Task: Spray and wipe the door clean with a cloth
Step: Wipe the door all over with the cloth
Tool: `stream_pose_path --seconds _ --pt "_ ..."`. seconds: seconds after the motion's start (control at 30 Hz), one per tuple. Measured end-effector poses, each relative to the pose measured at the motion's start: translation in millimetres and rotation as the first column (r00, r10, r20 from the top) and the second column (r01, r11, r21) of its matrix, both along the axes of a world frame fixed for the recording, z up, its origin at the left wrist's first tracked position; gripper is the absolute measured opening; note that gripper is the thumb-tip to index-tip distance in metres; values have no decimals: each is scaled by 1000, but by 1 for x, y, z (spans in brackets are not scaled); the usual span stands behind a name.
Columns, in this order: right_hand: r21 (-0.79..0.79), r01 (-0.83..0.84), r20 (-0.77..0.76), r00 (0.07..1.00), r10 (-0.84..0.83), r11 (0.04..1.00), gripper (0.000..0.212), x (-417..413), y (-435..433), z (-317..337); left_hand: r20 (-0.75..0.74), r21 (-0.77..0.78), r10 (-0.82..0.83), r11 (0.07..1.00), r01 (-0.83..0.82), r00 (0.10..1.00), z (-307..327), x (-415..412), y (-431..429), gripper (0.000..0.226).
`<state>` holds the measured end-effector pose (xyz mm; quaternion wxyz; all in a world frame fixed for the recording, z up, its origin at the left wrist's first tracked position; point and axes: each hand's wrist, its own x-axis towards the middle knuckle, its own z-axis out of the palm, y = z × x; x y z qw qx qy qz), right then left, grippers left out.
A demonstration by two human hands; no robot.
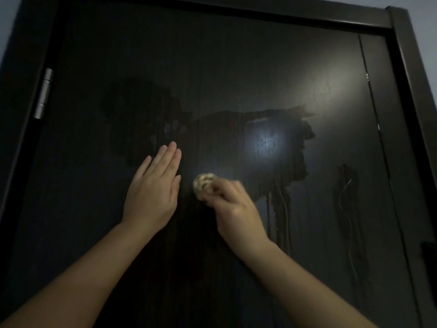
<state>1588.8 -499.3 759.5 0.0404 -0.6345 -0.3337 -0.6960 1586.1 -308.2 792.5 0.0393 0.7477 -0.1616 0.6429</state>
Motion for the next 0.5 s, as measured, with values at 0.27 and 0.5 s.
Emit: stream_pose_path --seconds 0.27,0.5 --pt "-143 -12 -28 1000 8 990 28 -3 9 -14 -22 114 24 993 -21 999 -1 3 14 57" --pt "49 41 -61 997 -38 998 30 -8 -32 -7 -22 29 65 998 -64 998 -10 -5 -1 55"
